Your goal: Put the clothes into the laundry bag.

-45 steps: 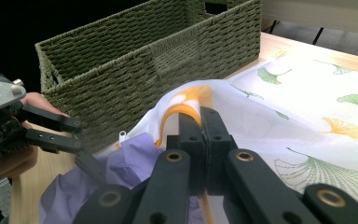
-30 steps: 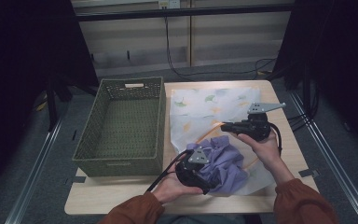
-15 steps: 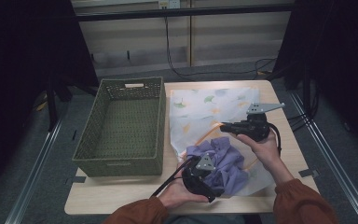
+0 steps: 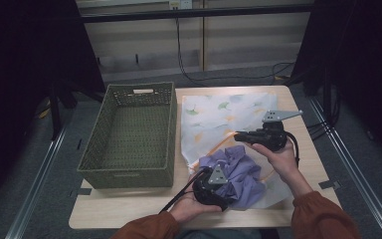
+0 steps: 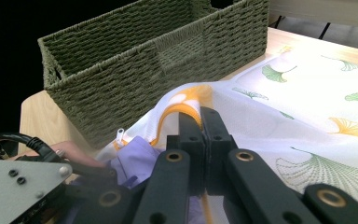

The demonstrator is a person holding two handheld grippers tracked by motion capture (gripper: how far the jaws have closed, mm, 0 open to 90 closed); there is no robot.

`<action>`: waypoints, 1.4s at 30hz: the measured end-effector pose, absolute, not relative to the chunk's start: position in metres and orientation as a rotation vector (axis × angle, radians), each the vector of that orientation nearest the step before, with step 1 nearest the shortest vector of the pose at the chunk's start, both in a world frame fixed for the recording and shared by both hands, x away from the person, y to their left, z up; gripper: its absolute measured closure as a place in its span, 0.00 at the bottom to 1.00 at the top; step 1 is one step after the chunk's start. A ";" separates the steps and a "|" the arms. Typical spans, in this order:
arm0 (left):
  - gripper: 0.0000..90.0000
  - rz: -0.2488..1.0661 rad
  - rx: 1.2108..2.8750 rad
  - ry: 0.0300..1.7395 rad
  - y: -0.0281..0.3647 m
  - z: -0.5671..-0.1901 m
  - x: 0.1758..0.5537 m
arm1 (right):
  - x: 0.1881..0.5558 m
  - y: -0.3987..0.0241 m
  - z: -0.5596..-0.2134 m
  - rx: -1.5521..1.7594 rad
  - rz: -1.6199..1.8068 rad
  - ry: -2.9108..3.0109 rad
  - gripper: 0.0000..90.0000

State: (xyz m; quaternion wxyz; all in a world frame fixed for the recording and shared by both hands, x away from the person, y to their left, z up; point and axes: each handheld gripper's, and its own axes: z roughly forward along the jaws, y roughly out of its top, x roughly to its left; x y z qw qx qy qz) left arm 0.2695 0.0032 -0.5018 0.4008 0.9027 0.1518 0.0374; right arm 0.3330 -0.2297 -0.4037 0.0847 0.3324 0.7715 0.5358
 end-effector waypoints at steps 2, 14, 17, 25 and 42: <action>0.26 0.114 2.295 0.387 0.003 -0.501 0.270 | 0.333 -0.230 -0.404 0.991 1.599 2.302 0.99; 0.84 0.121 2.323 0.491 0.008 -0.488 0.285 | 0.333 -0.229 -0.405 0.990 1.595 2.308 0.99; 0.87 0.104 2.305 0.498 0.010 -0.480 0.287 | 0.333 -0.229 -0.403 0.989 1.599 2.303 0.99; 0.88 0.085 2.272 0.549 0.007 -0.476 0.296 | 0.333 -0.228 -0.402 0.979 1.603 2.306 0.99; 0.89 0.106 2.212 0.566 -0.005 -0.463 0.301 | 0.331 -0.225 -0.400 0.970 1.620 2.313 0.99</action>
